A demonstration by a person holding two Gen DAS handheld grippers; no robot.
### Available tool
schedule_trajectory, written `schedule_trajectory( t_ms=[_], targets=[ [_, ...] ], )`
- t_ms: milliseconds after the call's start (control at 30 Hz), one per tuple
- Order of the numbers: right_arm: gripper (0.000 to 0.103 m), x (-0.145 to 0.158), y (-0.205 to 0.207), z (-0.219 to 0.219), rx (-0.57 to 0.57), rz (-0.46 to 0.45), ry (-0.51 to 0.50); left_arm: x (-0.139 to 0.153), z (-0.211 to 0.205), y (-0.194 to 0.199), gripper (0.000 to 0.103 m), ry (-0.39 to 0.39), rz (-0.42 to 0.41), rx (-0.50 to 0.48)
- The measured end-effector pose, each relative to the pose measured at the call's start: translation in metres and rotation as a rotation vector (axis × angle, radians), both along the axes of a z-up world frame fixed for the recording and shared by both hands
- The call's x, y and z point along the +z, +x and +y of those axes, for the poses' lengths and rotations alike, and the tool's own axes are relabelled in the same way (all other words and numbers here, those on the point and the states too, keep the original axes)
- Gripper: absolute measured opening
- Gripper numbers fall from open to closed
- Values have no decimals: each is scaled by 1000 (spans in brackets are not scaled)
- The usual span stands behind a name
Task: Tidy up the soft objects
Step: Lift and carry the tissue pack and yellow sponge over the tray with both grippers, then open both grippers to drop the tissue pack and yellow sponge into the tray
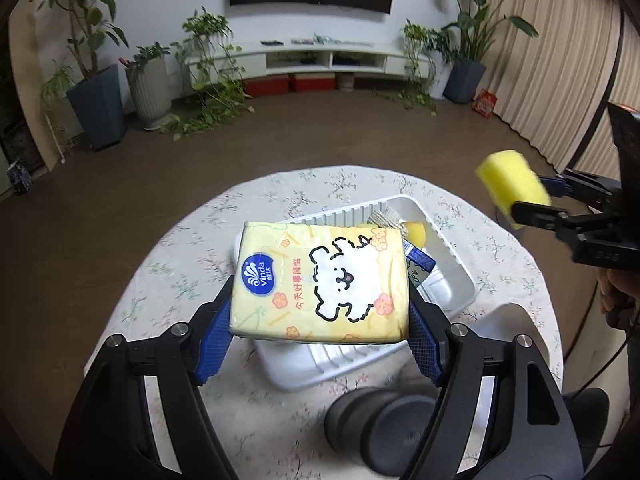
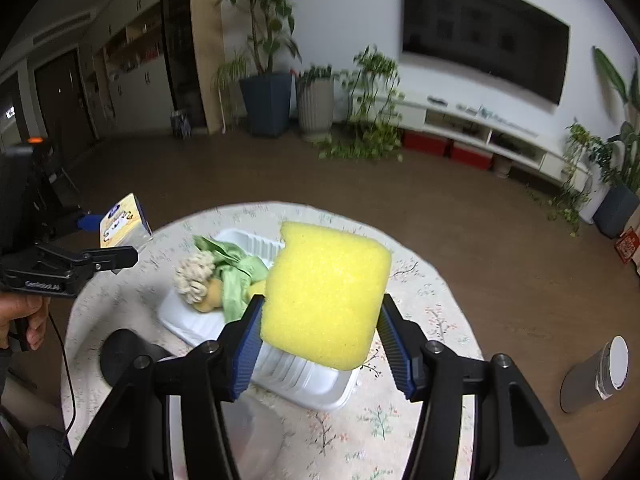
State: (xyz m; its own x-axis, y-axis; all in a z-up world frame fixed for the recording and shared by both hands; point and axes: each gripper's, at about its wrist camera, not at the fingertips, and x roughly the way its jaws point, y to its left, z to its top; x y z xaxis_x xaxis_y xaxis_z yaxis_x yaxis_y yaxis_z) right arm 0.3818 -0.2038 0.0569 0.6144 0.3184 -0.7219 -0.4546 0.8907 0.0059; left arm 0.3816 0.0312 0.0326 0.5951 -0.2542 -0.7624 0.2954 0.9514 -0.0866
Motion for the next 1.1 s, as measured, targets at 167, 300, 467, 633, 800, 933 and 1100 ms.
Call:
schedule_trajectory(
  t_ms=[167,300,467,633,800,933,1100],
  targets=[
    [58,-34,41,14,23,82,-52,-28,-17,35,73,23,80,-55],
    [58,-57,66,20,31,146,-74,-42,-31,50,73,38,110,-90],
    [58,-76,85,24,34,203,-70,-62,-43,62,73,81,148,-133],
    [58,-94,98,32,40,252,-70,-74,-49,70,73,116,166,-148],
    [59,-107,105,32,33,283,-66,-80,-55,71,73,133,179,-163],
    [60,-109,107,28,27,292,-53,-82,-58,73,74,135,183,-165],
    [64,-108,105,28,32,288,-53,-80,-54,73,86,121,177,-153]
  ],
)
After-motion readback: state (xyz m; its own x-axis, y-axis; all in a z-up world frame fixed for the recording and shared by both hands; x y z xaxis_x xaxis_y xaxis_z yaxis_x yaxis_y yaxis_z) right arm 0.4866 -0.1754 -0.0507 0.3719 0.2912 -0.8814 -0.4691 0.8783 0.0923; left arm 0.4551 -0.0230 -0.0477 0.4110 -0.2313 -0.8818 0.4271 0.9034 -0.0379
